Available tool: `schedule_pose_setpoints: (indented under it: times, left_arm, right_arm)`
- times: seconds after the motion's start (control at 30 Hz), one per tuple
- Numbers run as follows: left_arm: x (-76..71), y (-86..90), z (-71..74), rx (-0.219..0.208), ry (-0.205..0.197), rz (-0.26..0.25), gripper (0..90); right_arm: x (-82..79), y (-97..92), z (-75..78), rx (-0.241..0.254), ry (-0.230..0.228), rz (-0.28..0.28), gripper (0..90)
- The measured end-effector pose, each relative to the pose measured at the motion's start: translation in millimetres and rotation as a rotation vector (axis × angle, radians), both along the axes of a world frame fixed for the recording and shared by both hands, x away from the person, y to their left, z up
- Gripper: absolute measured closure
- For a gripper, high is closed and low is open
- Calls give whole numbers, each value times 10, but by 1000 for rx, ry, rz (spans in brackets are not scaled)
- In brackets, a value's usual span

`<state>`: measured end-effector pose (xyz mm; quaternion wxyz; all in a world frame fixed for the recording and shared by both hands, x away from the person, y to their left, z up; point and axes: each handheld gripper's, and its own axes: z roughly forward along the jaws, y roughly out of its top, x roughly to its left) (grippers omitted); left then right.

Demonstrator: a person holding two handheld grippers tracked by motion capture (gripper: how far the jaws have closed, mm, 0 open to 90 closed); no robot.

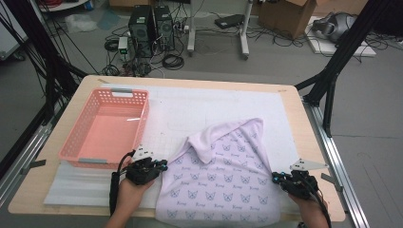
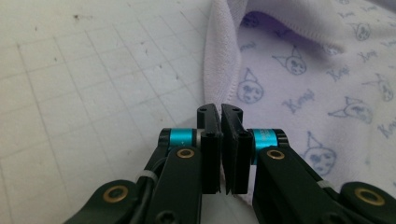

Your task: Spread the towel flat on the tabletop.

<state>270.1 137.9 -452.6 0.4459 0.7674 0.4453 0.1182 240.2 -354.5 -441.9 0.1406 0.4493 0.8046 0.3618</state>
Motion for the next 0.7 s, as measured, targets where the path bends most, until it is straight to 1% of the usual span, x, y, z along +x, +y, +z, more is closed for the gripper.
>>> schedule_pose_setpoints:
  times: [0.03, 0.07, 0.1, 0.13, 0.17, 0.23, 0.3, 0.33, 0.4, 0.5, 0.53, 0.63, 0.7]
  left_arm:
    - [1, 1, 1, -3, -1, -4, 854]
    - [2, 0, 3, -4, -4, -7, 841]
    - [2, -3, 4, -3, -8, -5, 814]
    - [7, -7, 3, -5, -9, -4, 758]
    - [12, -8, 5, -8, -13, -5, 722]
    - [22, -10, 15, -13, -36, -12, 658]
    - [31, -21, 26, -30, -61, -34, 630]
    - [35, -28, 31, -29, -74, -45, 614]
    - [38, -50, 37, -32, -97, -72, 588]
    - [39, -74, 42, -33, -115, -91, 570]
    - [43, -74, 43, -27, -118, -97, 567]
    - [58, -82, 41, -29, -120, -98, 563]
    - [70, -85, 41, -28, -124, -102, 562]
  right_arm:
    - [4, -3, 1, 4, -1, 1, 812]
    - [9, 5, 5, -4, -13, -5, 706]
    - [16, 14, 17, -4, -32, -20, 656]
    - [23, 21, 37, 8, -50, -20, 651]
    - [28, 38, 66, 17, -75, -16, 628]
    - [60, 99, 127, 20, -124, -2, 615]
    - [116, 191, 175, 25, -167, 18, 587]
    - [157, 249, 193, 22, -181, 33, 580]
    - [267, 403, 219, 10, -197, 82, 567]
    - [449, 617, 234, 11, -196, 140, 562]
    - [516, 703, 242, 5, -190, 158, 562]
    - [728, 957, 256, -10, -171, 207, 561]
    - [869, 1108, 265, -4, -157, 234, 552]
